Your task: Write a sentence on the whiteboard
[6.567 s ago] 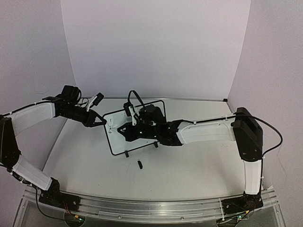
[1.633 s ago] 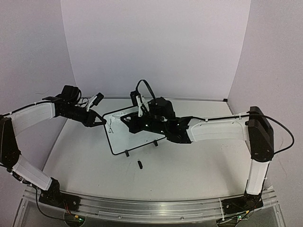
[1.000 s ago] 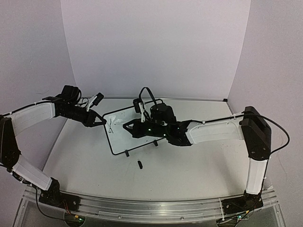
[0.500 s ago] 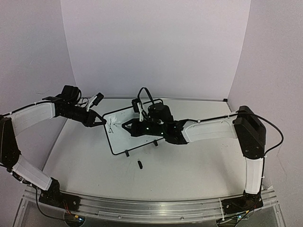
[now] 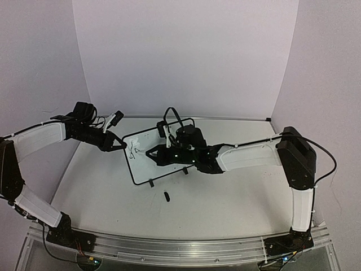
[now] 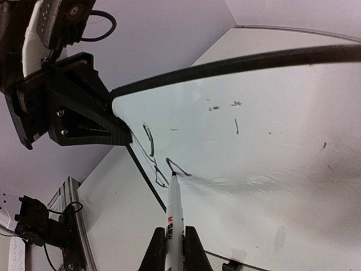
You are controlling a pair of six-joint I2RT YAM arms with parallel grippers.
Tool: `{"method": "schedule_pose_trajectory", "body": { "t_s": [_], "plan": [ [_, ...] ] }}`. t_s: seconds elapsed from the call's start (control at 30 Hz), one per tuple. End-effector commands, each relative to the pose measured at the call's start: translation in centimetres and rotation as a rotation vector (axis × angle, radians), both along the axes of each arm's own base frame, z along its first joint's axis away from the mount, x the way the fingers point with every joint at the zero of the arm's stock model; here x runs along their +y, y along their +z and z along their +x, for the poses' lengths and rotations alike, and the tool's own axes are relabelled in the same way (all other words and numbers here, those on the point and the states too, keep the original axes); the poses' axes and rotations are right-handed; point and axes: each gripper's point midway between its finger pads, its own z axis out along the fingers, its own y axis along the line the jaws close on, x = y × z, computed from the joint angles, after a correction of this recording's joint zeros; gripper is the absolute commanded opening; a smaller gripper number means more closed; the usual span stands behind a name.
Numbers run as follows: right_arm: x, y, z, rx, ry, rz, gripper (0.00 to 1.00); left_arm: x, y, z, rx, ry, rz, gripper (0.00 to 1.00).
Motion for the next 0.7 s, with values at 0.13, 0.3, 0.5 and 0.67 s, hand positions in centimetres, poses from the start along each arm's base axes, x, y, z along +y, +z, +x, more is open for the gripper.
{"method": "schedule_pose_trajectory", "body": {
  "t_s": [0.13,0.3,0.5,0.67],
  "plan": [
    [-1.1,-1.6,0.1,0.015,-0.027,-0.047,0.00,1.3,0.0,1.5,-0.045,0.063,0.074,0.00],
    [-1.7,0.0,0.7,-0.032,-0.068,-0.041,0.00,1.3,-0.1,1.5,-0.045,0.063,0.074,0.00],
    [-1.7,2.2,1.2,-0.077,-0.084,-0.018,0.00,1.3,0.0,1.5,-0.046,0.062,0.074,0.00],
    [-1.5,3.4,1.4,-0.098,-0.088,-0.002,0.00,1.3,0.0,1.5,-0.047,0.062,0.074,0.00]
  ]
}}
